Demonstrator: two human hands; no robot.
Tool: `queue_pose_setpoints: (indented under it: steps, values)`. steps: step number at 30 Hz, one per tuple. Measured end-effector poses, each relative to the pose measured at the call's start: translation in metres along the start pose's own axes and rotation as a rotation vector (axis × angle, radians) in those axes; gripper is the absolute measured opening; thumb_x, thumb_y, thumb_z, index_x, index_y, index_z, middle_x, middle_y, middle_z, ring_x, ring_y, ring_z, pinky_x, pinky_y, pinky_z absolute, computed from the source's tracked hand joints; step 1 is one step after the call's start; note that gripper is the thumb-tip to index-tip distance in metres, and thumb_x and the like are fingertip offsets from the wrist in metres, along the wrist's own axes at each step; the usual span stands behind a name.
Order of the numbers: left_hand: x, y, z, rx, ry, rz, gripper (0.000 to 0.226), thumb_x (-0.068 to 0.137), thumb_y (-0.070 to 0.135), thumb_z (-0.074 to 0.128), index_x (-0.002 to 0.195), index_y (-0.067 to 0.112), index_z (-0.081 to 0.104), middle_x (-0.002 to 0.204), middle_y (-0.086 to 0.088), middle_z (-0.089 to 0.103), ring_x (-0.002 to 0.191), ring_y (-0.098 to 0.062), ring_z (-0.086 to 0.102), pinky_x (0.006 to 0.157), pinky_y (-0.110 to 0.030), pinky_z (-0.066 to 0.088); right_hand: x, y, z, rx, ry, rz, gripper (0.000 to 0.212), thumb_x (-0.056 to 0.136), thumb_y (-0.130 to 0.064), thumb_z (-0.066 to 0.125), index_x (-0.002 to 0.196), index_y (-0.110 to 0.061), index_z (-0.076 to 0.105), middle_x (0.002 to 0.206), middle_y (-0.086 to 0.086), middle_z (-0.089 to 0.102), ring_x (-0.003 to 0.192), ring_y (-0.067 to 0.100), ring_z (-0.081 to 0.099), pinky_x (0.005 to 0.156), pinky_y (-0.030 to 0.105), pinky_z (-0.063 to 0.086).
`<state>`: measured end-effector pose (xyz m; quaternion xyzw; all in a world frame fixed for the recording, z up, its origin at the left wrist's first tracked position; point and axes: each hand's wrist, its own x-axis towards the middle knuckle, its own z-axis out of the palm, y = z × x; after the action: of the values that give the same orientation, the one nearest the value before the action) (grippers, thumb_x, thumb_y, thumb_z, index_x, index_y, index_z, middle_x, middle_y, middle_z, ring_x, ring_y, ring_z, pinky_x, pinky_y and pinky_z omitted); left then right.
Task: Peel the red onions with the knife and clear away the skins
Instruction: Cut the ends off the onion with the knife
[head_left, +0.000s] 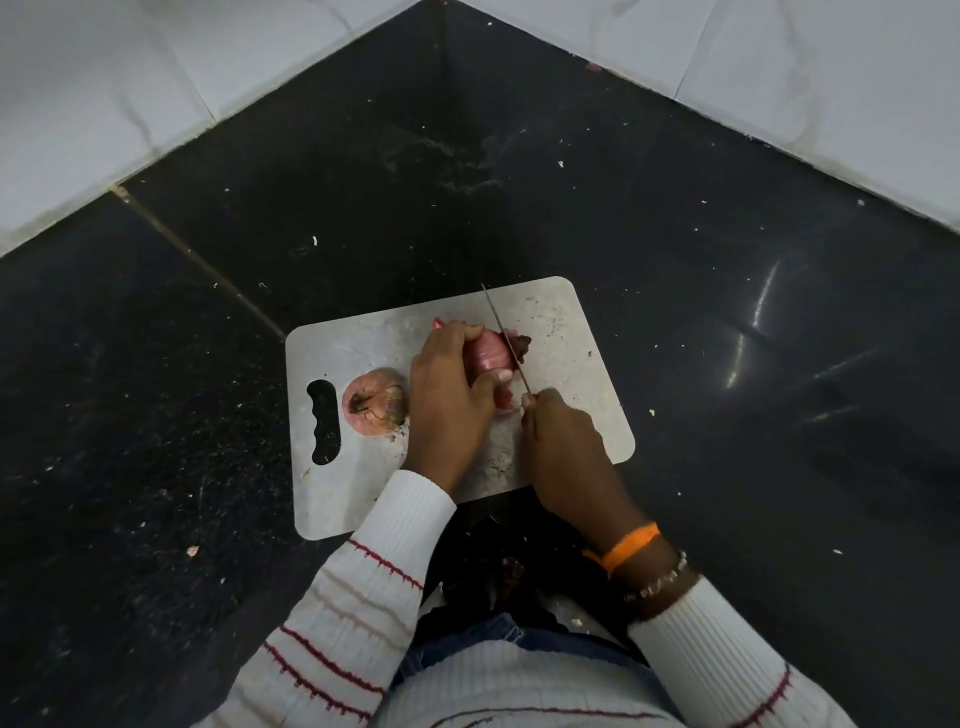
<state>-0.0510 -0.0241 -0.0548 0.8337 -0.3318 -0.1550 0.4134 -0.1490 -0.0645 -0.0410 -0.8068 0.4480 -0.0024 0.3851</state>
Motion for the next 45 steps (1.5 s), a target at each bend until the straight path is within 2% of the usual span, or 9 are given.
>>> queue_pose_setpoints:
  steps: [3,8,13,16,20,27,39,42,45]
  values:
    - [-0.003,-0.001,0.001,0.023,0.009,0.008,0.038,0.081,0.010,0.067,0.116,0.015,0.052,0.121,-0.005,0.055,0.109,-0.015,0.048,0.090,-0.022,0.036,0.009,0.000,0.002,-0.135,-0.002,0.042,0.014,0.096,-0.012,0.032,0.104,-0.004,0.041,0.110,0.021,0.056,0.101,0.040,0.055,0.076,0.037,0.040]
    - [0.001,-0.007,-0.010,-0.105,0.006,-0.084,0.038,0.078,0.010,0.071,0.111,0.015,0.053,0.118,-0.001,0.056,0.105,-0.010,0.051,0.087,-0.012,0.036,-0.003,0.013,0.000,-0.113,0.060,0.012,0.012,0.099,-0.017,0.032,0.095,-0.008,0.040,0.100,0.019,0.060,0.091,0.036,0.057,0.064,0.029,0.030]
    - [0.001,-0.002,-0.007,-0.133,-0.004,-0.097,0.037,0.078,0.013,0.071,0.104,0.023,0.046,0.117,0.002,0.056,0.105,-0.011,0.052,0.084,-0.015,0.039,0.014,0.016,-0.015,0.178,0.083,0.010,0.032,0.099,-0.023,0.033,0.095,0.001,0.053,0.078,0.010,0.059,0.074,0.030,0.058,0.068,0.037,0.048]
    - [0.002,0.001,-0.002,-0.103,0.022,-0.093,0.040,0.080,0.016,0.070,0.104,0.029,0.041,0.119,-0.001,0.055,0.107,-0.016,0.052,0.085,-0.021,0.041,0.013,0.015,-0.010,0.307,0.025,0.010,0.030,0.100,-0.025,0.032,0.085,-0.011,0.054,0.065,-0.007,0.047,0.063,0.010,0.048,0.059,0.025,0.040]
    - [0.000,0.003,-0.003,-0.034,0.001,-0.031,0.048,0.076,0.014,0.072,0.115,0.022,0.046,0.121,-0.003,0.052,0.109,-0.018,0.048,0.088,-0.026,0.042,0.011,0.013,-0.008,0.460,-0.002,0.022,0.034,0.100,-0.027,0.031,0.073,-0.021,0.052,0.058,-0.003,0.044,0.054,0.011,0.043,0.053,0.024,0.033]
    - [0.003,0.000,-0.011,-0.011,-0.061,0.002,0.046,0.080,0.010,0.068,0.124,0.016,0.055,0.128,-0.004,0.051,0.118,-0.018,0.048,0.100,-0.026,0.037,-0.004,0.013,-0.014,0.782,-0.137,0.134,0.035,0.101,-0.028,0.030,0.083,-0.010,0.053,0.051,-0.003,0.033,0.035,0.001,0.028,0.036,0.015,0.023]
    - [0.002,0.006,-0.006,-0.086,-0.078,-0.059,0.050,0.084,0.014,0.066,0.131,0.018,0.052,0.130,-0.005,0.057,0.117,-0.020,0.055,0.102,-0.035,0.044,-0.006,0.015,-0.010,0.699,-0.061,0.119,0.039,0.102,-0.027,0.027,0.073,-0.014,0.051,0.048,-0.005,0.036,0.032,0.000,0.030,0.037,0.015,0.025]
    - [0.003,0.005,-0.007,-0.079,-0.089,-0.077,0.051,0.085,0.015,0.065,0.134,0.016,0.049,0.132,-0.006,0.056,0.119,-0.020,0.054,0.103,-0.034,0.043,-0.004,0.017,-0.012,0.872,-0.157,0.172,0.038,0.102,-0.028,0.027,0.079,-0.011,0.052,0.048,-0.004,0.033,0.033,0.003,0.024,0.034,0.014,0.020]
    - [0.004,0.006,-0.008,-0.107,-0.089,-0.096,0.050,0.086,0.015,0.063,0.134,0.016,0.049,0.133,-0.006,0.055,0.120,-0.020,0.053,0.104,-0.036,0.042,0.000,0.020,-0.017,1.259,-0.353,0.257,0.036,0.101,-0.028,0.026,0.088,-0.007,0.053,0.045,-0.005,0.034,0.031,0.002,0.021,0.031,0.012,0.019]
